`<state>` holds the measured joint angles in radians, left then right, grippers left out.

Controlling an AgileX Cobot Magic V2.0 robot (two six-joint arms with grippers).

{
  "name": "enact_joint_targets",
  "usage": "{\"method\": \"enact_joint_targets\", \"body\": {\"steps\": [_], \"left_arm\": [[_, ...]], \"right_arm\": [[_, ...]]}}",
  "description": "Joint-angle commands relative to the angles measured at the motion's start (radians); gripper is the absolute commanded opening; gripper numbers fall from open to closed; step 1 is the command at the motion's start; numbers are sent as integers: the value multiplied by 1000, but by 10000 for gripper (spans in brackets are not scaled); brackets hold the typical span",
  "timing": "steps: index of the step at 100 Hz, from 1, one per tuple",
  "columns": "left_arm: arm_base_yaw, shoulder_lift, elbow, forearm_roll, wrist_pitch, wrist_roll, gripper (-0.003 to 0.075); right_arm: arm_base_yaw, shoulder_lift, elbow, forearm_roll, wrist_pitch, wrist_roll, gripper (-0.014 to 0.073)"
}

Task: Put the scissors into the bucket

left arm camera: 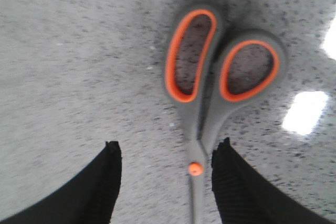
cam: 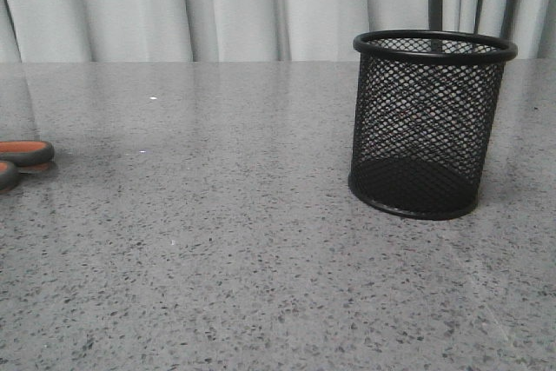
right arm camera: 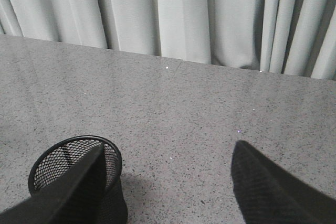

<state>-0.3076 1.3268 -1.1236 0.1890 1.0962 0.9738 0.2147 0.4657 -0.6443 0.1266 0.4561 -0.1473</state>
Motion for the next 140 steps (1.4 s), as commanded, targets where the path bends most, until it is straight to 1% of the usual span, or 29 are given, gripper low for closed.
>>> {"method": "enact_joint_targets", "body": {"steps": [1,5,10,17,38,50,95,131,140], "left_arm": [[79,-14,-36,-165,24,166,365],[120,-10,-36,-214,45,254,365],[156,-8,-36,-271,54,331,365],[184,4,-36,-296,58,383,365],[174,89,-33,-303,66,398,365],[170,126,-33,-265,72,398,365],[174,205,-35,-232,-5,398,365],[247,229,-33,-232,9,398,365],[260,229,-33,-261,12,398,364]], "right_arm": [[9,12,-38,-8,-69,-5,450],[12,12,-38,-8,-68,-5,450],[12,12,-38,-8,-65,-5,450],[12,12,-35,-8,-64,-5,450],[12,12,-9,-8,-57,-5,450],[12,12,-9,-8,-51,-5,450],[12,12,-9,-8,-40,-5,450],[12,12,-9,-8,-32,-5,450],[12,12,-9,-6,-31,-5,450]]}}
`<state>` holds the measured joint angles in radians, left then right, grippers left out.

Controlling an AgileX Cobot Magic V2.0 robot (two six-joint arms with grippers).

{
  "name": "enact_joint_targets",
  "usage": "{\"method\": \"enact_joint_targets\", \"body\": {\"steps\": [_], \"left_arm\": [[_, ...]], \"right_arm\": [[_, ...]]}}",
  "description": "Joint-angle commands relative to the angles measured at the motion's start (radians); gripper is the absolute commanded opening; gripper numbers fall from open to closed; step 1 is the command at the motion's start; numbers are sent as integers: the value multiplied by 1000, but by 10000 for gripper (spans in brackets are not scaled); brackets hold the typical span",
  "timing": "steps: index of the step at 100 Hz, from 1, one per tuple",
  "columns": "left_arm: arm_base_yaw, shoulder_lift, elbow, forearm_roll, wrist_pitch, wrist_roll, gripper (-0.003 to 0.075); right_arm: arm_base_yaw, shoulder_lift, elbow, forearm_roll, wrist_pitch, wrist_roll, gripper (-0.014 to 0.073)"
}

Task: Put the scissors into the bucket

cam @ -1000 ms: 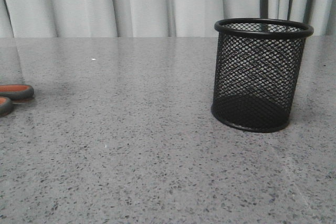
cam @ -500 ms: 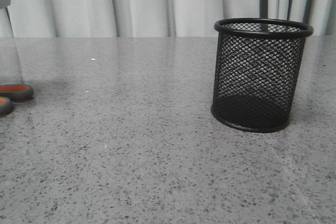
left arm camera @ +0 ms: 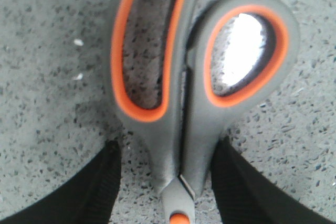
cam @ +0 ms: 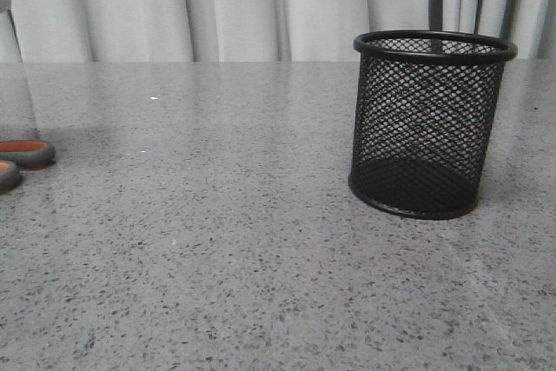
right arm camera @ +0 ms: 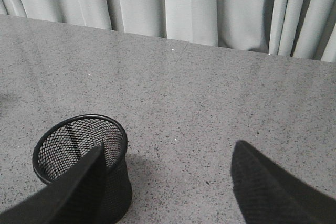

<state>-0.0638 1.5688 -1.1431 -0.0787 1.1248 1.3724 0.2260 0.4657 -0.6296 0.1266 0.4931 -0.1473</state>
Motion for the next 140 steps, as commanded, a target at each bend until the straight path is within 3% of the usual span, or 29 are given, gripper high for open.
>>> {"method": "enact_joint_targets", "body": {"steps": [1,17,43,75,99,118,140], "left_arm": [[17,-13,-14,3,-17,0,364],[17,-13,-14,-56,-9,0,328],[17,-13,-14,-99,51,-2,111],[-32,-36,-16,-141,43,-9,71],[-32,-132,-48,-187,-53,-9,71],[-32,-203,-131,-474,-221,-9,71],[-34,-222,-195,-1194,-312,72,71]], "right_arm": [[0,12,-23,-6,-68,-5,450],[0,12,-23,-6,-68,-5,450],[0,12,-23,-4,-68,-5,450],[0,12,-23,14,-68,-5,450],[0,12,-23,38,-78,-5,450],[0,12,-23,65,-78,-5,450],[0,0,-23,65,-65,-5,450]]}}
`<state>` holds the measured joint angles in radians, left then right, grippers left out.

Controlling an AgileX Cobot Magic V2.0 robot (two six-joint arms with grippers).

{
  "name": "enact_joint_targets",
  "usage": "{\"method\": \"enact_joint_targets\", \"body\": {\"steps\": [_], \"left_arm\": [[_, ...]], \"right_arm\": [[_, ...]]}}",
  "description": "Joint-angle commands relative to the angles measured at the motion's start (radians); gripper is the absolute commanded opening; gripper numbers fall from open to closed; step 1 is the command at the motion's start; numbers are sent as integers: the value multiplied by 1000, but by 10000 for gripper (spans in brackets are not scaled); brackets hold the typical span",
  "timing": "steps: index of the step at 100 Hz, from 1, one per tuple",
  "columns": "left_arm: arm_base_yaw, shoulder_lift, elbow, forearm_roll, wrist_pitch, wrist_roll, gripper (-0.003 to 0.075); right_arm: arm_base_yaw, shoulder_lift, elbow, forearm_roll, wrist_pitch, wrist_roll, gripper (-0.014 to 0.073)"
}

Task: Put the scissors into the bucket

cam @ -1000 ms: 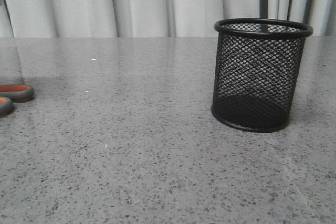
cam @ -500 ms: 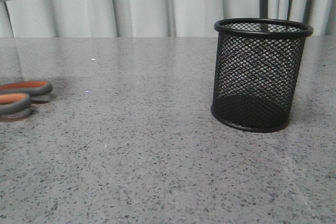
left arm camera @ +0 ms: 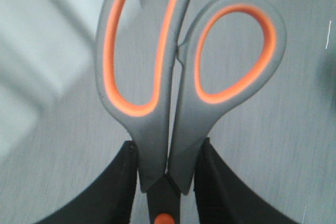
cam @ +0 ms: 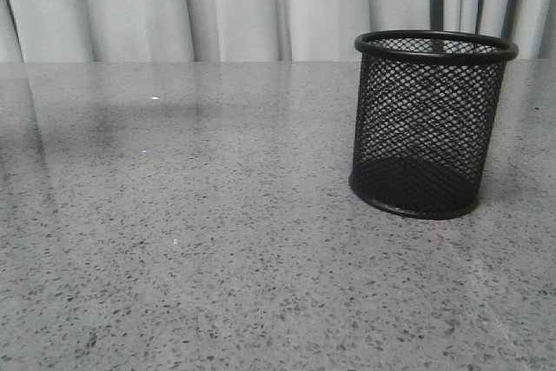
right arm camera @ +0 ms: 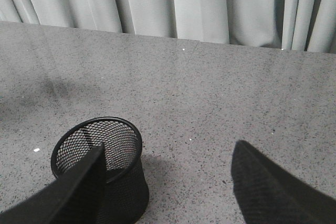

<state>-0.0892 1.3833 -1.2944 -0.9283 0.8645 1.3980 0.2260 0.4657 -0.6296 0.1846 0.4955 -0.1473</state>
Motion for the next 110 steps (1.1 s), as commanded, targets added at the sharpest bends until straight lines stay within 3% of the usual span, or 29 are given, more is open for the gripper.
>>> {"method": "enact_joint_targets", "body": {"steps": [1,7,14,36,54,68,102,110], "left_arm": [[-9,-37,-43,-369,-52,62,71],[-28,-35,-43,-542,-42,113,71],[-67,-33,-43,-643,-33,175,71],[-223,-27,-43,-658,-30,240,71],[-351,-19,-43,-597,-63,326,71],[-425,-19,-43,-524,-124,347,71],[-543,-19,-43,-243,-213,347,71],[-570,-19,-43,-197,-237,347,71]], "right_arm": [[0,0,-23,7,-69,-5,450],[0,-14,-23,7,-81,-5,450],[0,-34,-23,7,-106,-5,450],[0,-63,-28,48,-169,-5,450],[0,-62,-95,308,-190,-5,451],[0,-46,-195,402,-151,-5,451],[0,151,-450,546,147,-8,451],[0,207,-465,634,206,-34,451]]}}
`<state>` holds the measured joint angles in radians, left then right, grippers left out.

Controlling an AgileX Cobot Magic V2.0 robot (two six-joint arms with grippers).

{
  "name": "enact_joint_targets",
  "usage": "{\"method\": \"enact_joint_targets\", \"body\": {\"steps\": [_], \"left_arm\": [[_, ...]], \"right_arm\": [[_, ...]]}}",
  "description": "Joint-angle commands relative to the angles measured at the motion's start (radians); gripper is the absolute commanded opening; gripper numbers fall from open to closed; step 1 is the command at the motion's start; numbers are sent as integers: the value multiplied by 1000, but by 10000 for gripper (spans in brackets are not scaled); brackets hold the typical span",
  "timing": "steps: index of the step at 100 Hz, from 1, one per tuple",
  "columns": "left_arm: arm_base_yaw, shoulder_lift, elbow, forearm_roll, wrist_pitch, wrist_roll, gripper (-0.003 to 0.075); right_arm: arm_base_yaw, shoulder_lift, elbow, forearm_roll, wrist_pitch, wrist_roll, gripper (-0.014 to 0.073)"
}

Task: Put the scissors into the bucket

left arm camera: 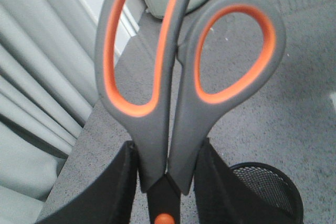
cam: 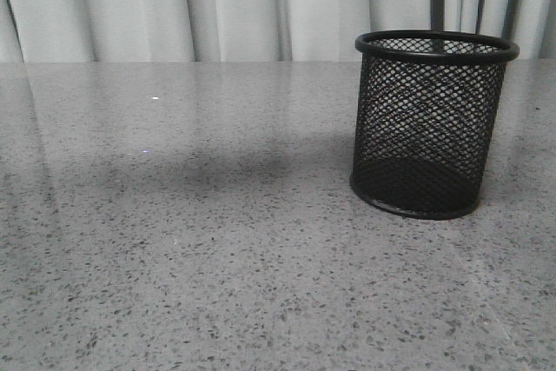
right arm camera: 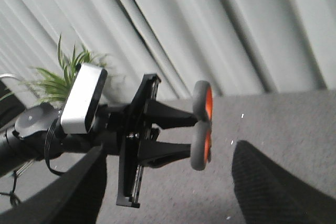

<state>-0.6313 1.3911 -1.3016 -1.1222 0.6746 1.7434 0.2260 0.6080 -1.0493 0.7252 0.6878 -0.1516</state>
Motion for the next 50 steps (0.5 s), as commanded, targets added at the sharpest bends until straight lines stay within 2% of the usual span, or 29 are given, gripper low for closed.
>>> {"method": "enact_joint_targets", "body": {"steps": [1,9,16,50], "left_arm": [[-31,-27,-36,1,-49,1,71],[-51,-27,-36,35,-56,1,71],[-57,-27,-36,37,-56,1,71],[-60,-59,-36,34,-56,1,71]], "right_arm": [[0,74,-45,104,22,-35,451],[0,117,-45,228,45,-125,451],[0,146,-45,280,49,-180,451],[0,216,-45,272,44,-185,451]]}}
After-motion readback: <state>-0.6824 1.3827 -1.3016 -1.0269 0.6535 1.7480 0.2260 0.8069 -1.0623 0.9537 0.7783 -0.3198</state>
